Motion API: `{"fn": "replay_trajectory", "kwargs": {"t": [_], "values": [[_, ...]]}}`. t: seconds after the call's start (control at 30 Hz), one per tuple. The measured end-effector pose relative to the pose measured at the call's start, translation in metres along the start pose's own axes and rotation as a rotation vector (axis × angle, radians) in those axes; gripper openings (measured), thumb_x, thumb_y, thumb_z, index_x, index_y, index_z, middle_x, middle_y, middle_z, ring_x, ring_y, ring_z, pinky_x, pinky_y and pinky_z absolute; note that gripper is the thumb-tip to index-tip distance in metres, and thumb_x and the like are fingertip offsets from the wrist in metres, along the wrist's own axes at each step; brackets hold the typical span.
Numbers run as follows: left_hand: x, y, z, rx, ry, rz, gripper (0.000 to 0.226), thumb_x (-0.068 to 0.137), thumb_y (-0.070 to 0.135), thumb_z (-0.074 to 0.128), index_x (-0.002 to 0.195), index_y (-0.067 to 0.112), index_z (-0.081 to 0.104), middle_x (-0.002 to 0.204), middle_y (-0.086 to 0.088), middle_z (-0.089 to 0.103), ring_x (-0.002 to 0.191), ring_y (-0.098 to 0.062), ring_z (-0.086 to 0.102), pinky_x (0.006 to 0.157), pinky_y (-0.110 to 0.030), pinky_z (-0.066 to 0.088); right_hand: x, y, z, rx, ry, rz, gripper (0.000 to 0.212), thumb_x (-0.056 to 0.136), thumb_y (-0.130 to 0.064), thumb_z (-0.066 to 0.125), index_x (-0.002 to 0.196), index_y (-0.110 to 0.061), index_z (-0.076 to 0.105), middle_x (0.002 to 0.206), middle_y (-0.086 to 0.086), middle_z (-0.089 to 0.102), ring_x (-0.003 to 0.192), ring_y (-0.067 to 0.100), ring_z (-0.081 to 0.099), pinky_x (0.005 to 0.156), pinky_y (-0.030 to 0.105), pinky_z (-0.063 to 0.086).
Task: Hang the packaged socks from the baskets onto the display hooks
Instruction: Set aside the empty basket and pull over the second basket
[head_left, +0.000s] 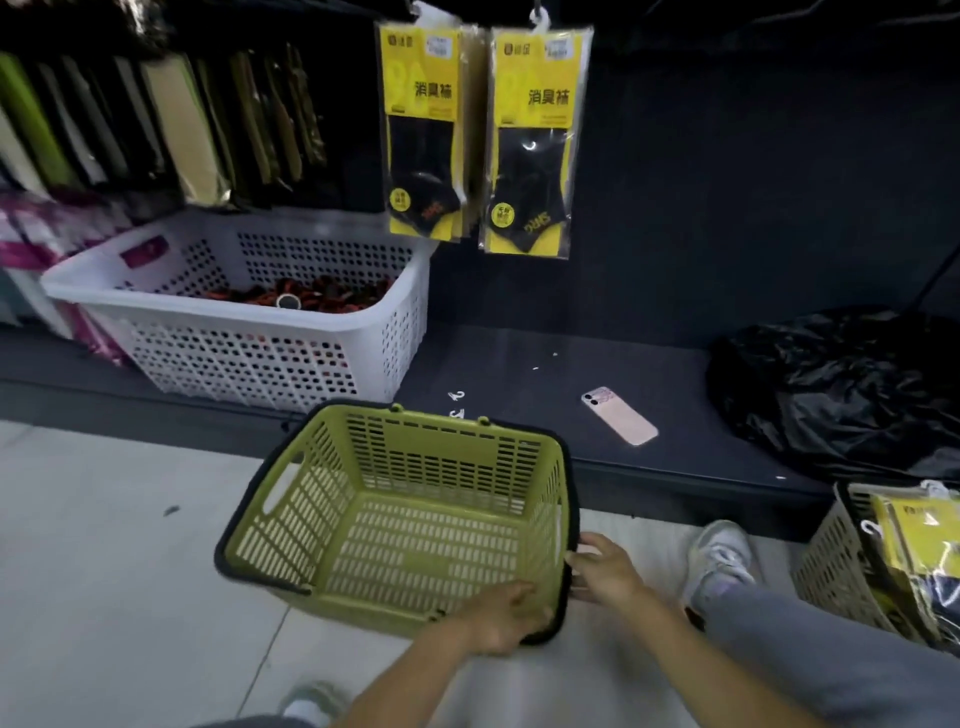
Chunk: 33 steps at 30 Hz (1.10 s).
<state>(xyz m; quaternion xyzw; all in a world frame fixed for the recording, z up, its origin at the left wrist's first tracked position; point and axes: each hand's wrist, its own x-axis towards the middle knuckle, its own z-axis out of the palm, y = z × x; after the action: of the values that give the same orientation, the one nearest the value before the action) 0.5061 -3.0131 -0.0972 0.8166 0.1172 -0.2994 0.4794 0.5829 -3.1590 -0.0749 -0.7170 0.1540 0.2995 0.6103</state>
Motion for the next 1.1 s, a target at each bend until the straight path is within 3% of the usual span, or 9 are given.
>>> {"fn": "replay_trajectory", "kwargs": {"t": [0.1,0.23,0.4,0.57,0.7,0.87,0.9,1.0,1.1], "values": [[-0.023,-0.031,-0.044,-0.039,0.148,-0.037,0.048,0.094,0.025,0.055,0.139,0.012,0.045,0.139,-0.007,0.051,0.124,-0.017,0.050,0.093,-0.010,0.035,0.005,-0.009,0.058,0.086,-0.087,0.005,0.031,0.090,0.004,0.056,0.120,0.001,0.050,0.081,0.013,0.061,0.063,0.023,0.058,0.043,0.020,0.052],[-0.055,-0.059,-0.094,-0.008,0.272,-0.042,0.043,0.096,0.024,0.054,0.135,0.008,0.050,0.133,-0.008,0.055,0.122,-0.021,0.052,0.102,-0.022,0.038,0.004,-0.014,0.128,0.207,-0.259,0.022,0.035,0.093,-0.002,0.055,0.127,-0.004,0.047,0.090,0.012,0.063,0.071,0.022,0.061,0.074,0.030,0.054],[-0.079,-0.068,-0.132,0.081,0.283,-0.038,0.028,0.096,0.030,0.053,0.115,0.014,0.066,0.115,-0.004,0.068,0.106,-0.018,0.061,0.087,-0.020,0.045,0.001,-0.013,0.159,0.173,-0.436,0.011,0.035,0.098,-0.006,0.048,0.133,-0.013,0.045,0.120,0.006,0.059,0.120,0.032,0.055,0.100,0.036,0.043],[-0.073,-0.036,-0.141,0.152,0.300,0.037,0.055,0.094,0.041,0.053,0.139,0.012,0.045,0.143,-0.005,0.046,0.130,-0.020,0.045,0.104,-0.028,0.033,-0.003,-0.018,0.067,0.073,-0.216,-0.041,0.036,0.095,-0.011,0.055,0.131,-0.010,0.050,0.128,0.009,0.057,0.116,0.031,0.058,0.091,0.034,0.048],[-0.050,0.022,-0.113,0.098,0.283,0.154,0.055,0.089,0.044,0.059,0.135,0.015,0.050,0.136,-0.002,0.053,0.120,-0.012,0.051,0.099,-0.021,0.038,-0.020,-0.021,-0.056,-0.061,0.064,-0.057,0.024,0.095,-0.012,0.055,0.119,-0.009,0.056,0.115,0.007,0.059,0.111,0.032,0.060,0.090,0.037,0.049],[-0.018,0.087,-0.053,0.078,0.171,0.235,0.054,0.089,0.050,0.056,0.133,0.019,0.052,0.132,0.002,0.056,0.117,-0.011,0.053,0.092,-0.019,0.036,-0.047,-0.016,-0.196,-0.196,0.457,-0.088,0.006,0.092,0.000,0.056,0.089,-0.002,0.061,0.081,0.011,0.056,0.060,0.014,0.060,0.050,0.016,0.043],[-0.012,0.097,-0.040,0.066,0.142,0.242,0.052,0.089,0.051,0.055,0.132,0.020,0.053,0.131,0.003,0.056,0.116,-0.011,0.053,0.093,-0.020,0.037,-0.052,-0.012,-0.218,-0.241,0.506,-0.077,0.009,0.091,0.004,0.055,0.086,0.003,0.062,0.081,0.013,0.058,0.057,0.013,0.061,0.051,0.016,0.042],[0.006,0.123,0.004,0.020,0.045,0.258,0.041,0.091,0.049,0.053,0.123,0.024,0.057,0.127,0.006,0.056,0.109,-0.007,0.053,0.088,-0.020,0.038,-0.064,0.012,-0.270,-0.429,0.612,0.012,0.023,0.091,-0.007,0.057,0.108,0.007,0.062,0.110,0.024,0.063,0.101,0.030,0.064,0.077,0.032,0.044],[0.024,0.142,0.048,0.000,-0.020,0.256,0.028,0.093,0.047,0.050,0.114,0.029,0.057,0.120,0.009,0.055,0.104,-0.005,0.052,0.085,-0.019,0.038,-0.072,0.046,-0.298,-0.513,0.653,0.033,0.031,0.092,-0.016,0.058,0.118,0.001,0.062,0.116,0.021,0.064,0.108,0.034,0.059,0.082,0.031,0.043]]}}
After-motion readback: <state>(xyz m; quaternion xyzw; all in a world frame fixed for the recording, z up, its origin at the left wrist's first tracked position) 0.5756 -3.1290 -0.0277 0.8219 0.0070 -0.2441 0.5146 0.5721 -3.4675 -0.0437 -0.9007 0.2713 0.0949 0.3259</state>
